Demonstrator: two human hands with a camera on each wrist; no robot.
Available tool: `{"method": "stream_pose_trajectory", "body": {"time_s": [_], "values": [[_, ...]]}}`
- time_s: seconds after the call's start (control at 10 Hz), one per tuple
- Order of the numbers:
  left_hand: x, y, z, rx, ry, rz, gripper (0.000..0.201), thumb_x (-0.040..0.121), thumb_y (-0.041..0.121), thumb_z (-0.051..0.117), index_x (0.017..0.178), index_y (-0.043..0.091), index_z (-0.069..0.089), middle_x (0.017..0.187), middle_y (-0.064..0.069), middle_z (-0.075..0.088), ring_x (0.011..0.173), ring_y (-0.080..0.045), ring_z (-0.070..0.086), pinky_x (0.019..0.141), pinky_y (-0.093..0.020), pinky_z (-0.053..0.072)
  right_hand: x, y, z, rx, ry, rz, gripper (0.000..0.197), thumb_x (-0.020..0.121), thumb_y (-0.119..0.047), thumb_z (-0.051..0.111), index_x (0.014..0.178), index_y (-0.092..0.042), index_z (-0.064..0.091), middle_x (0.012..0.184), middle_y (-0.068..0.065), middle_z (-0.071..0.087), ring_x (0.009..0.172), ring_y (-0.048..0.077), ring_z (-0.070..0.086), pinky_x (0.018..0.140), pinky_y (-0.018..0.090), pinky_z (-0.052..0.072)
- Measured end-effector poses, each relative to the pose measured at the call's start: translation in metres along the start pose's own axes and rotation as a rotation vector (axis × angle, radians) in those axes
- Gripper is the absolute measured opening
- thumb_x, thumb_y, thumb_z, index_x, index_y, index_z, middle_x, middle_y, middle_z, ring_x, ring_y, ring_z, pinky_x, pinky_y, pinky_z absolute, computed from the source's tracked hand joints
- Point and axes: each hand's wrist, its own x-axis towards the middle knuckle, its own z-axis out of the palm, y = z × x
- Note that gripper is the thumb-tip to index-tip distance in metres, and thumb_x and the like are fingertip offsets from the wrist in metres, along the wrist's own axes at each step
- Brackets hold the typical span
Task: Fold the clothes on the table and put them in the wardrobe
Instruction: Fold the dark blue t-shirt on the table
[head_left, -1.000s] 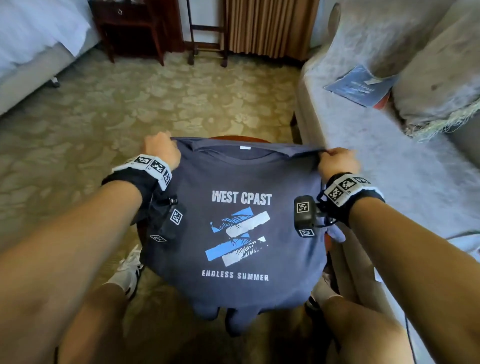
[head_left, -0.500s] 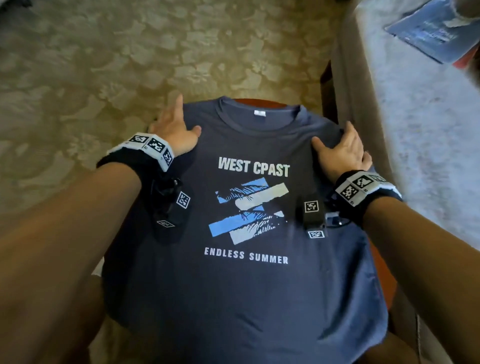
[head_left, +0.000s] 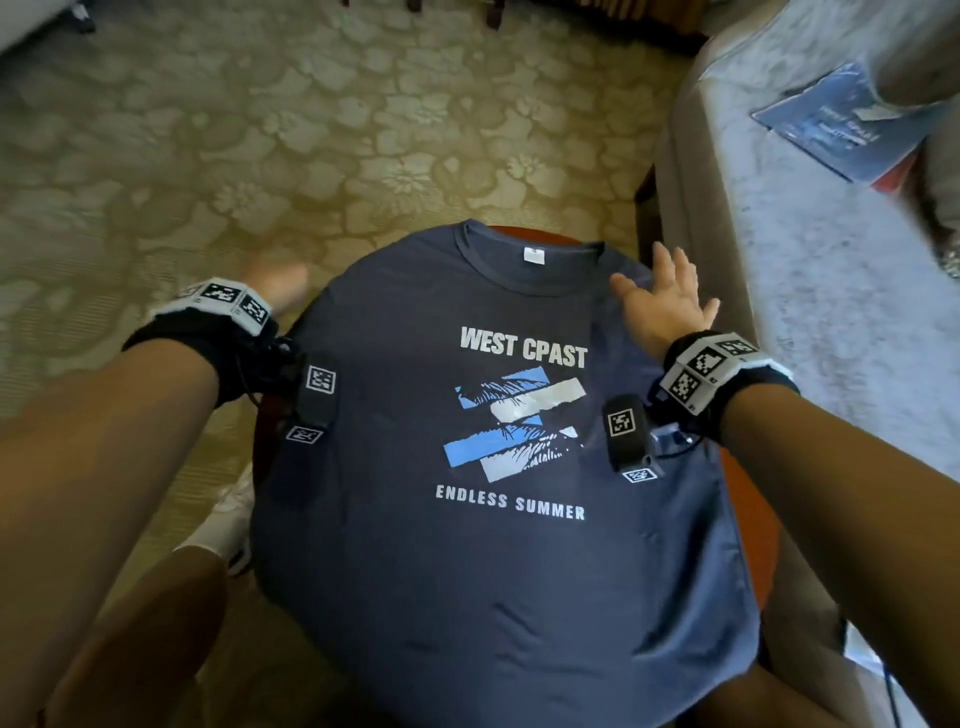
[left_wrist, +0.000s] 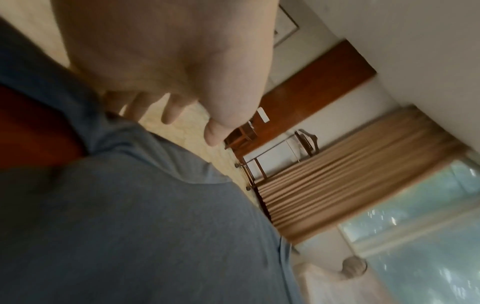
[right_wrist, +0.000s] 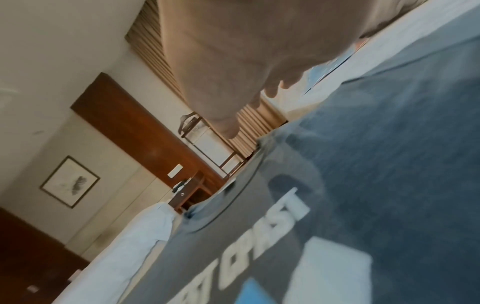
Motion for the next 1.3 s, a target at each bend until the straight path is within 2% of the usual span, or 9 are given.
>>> {"method": "stream_pose_trajectory", "body": {"time_s": [0.2, 0.3, 0.4, 0.5, 0.6, 0.7, 0.8, 1.0, 1.3], "values": [[-0.022, -0.017, -0.002, -0.222, -0.233, -0.122, 0.036, 0.105, 0.02, 0.035, 0.131, 0.0, 0.049, 0.141, -0.025, 0.046, 0.099, -0.031, 0.055, 0.07, -0.031, 0.042, -0.035, -0.088, 0.053, -0.091, -0.171, -0.183, 0.07, 0.099, -0.057, 0.035, 0.158, -0.029, 0.01, 0.166, -0.005, -0.005, 0.152, 0.015, -0.007, 0.121, 0.051, -0.007], [-0.031, -0.03, -0.005, -0.318, -0.181, -0.125, 0.035, 0.105, 0.025, 0.034, 0.134, 0.009, 0.045, 0.139, -0.02, 0.046, 0.082, -0.02, 0.049, 0.07, -0.023, 0.043, -0.053, -0.117, 0.078, -0.128, -0.253, -0.262, 0.069, 0.098, -0.06, 0.033, 0.157, -0.034, 0.009, 0.166, -0.006, -0.008, 0.152, 0.015, -0.01, 0.119, 0.054, -0.008], [-0.02, -0.045, -0.012, -0.336, -0.185, -0.114, 0.045, 0.103, 0.022, 0.041, 0.139, -0.005, 0.042, 0.141, -0.021, 0.047, 0.097, -0.022, 0.048, 0.099, -0.038, 0.046, -0.06, -0.128, 0.095, -0.172, -0.318, -0.285, 0.068, 0.098, -0.061, 0.03, 0.157, -0.038, 0.005, 0.165, -0.005, -0.012, 0.151, 0.016, -0.014, 0.118, 0.056, -0.011], [0.022, -0.072, -0.009, -0.264, -0.215, -0.093, 0.039, 0.098, 0.021, 0.05, 0.128, -0.003, 0.054, 0.138, -0.022, 0.051, 0.101, -0.023, 0.05, 0.106, -0.046, 0.043, -0.061, -0.126, 0.106, -0.244, -0.321, -0.298, 0.069, 0.097, -0.064, 0.026, 0.156, -0.041, -0.001, 0.164, -0.006, -0.018, 0.15, 0.014, -0.02, 0.117, 0.055, -0.013], [0.02, -0.062, -0.013, -0.259, -0.238, -0.119, 0.021, 0.097, 0.013, 0.051, 0.114, 0.005, 0.06, 0.121, -0.019, 0.055, 0.077, -0.021, 0.054, 0.086, -0.035, 0.047, -0.055, -0.124, 0.106, -0.284, -0.322, -0.309, 0.071, 0.094, -0.069, 0.026, 0.154, -0.045, -0.004, 0.163, -0.008, -0.02, 0.149, 0.013, -0.022, 0.117, 0.056, -0.014], [0.029, -0.058, -0.017, -0.343, -0.173, -0.124, 0.04, 0.098, 0.011, 0.049, 0.135, -0.004, 0.048, 0.131, -0.021, 0.055, 0.069, -0.018, 0.052, 0.077, -0.033, 0.046, -0.048, -0.126, 0.102, -0.288, -0.353, -0.298, 0.073, 0.093, -0.07, 0.028, 0.153, -0.047, -0.004, 0.163, -0.009, -0.022, 0.148, 0.012, -0.024, 0.116, 0.057, -0.015], [0.031, -0.053, -0.024, -0.438, -0.065, -0.116, 0.042, 0.097, 0.014, 0.051, 0.134, -0.004, 0.048, 0.137, -0.023, 0.052, 0.092, -0.026, 0.058, 0.089, -0.039, 0.051, -0.047, -0.127, 0.103, -0.27, -0.352, -0.3, 0.073, 0.092, -0.07, 0.031, 0.153, -0.048, -0.003, 0.163, -0.01, -0.022, 0.148, 0.012, -0.024, 0.116, 0.056, -0.016], [0.005, -0.026, -0.03, -0.509, 0.084, 0.042, 0.009, 0.092, 0.012, 0.061, 0.083, 0.012, 0.06, 0.095, -0.011, 0.061, 0.093, -0.026, 0.06, 0.076, -0.039, 0.051, -0.05, -0.123, 0.1, -0.164, -0.332, -0.317, 0.076, 0.093, -0.066, 0.038, 0.155, -0.044, 0.001, 0.164, -0.008, -0.015, 0.149, 0.012, -0.02, 0.117, 0.054, -0.017], [-0.091, 0.072, 0.003, -0.632, -0.143, 0.43, 0.024, 0.085, -0.003, 0.066, 0.086, 0.018, 0.054, 0.083, 0.002, 0.061, 0.071, -0.007, 0.059, 0.069, -0.02, 0.05, -0.076, -0.079, 0.062, 0.039, -0.209, -0.307, 0.065, 0.099, -0.045, 0.043, 0.157, -0.037, 0.014, 0.166, -0.005, 0.005, 0.152, 0.014, -0.004, 0.12, 0.051, -0.009]]}}
